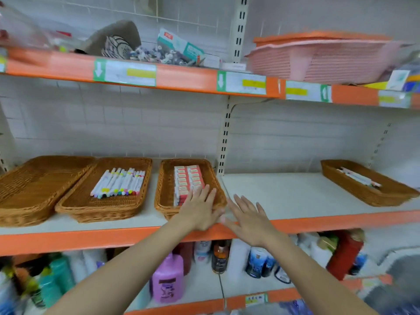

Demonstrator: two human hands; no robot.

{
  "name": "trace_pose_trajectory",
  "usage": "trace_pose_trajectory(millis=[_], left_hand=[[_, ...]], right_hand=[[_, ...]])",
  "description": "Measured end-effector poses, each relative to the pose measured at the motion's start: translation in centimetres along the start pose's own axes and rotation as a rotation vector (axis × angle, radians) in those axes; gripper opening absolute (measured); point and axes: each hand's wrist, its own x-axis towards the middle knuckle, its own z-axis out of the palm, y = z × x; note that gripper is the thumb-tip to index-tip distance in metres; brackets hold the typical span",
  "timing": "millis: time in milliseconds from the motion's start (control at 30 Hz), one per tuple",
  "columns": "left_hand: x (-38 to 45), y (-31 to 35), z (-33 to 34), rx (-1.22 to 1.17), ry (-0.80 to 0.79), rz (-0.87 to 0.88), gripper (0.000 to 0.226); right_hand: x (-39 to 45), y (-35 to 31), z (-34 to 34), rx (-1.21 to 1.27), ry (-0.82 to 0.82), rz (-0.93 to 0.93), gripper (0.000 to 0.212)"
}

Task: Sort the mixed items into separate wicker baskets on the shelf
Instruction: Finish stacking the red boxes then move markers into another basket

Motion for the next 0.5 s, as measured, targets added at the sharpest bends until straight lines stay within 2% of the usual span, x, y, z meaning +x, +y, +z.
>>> trace_pose_trajectory(millis=[200,500], left_hand=[[1.9,5.4,0.9,0.055,-0.04,0.06,0.069],[10.8,12.2,1.5,0.036,-0.078,0.147,0.07]], right_hand=[[-2.0,5.2,0.7,0.025,-0.006,0.046,0.071],[-0.5,15.3,-1.1,0.011,0.02,0.166,0.069]])
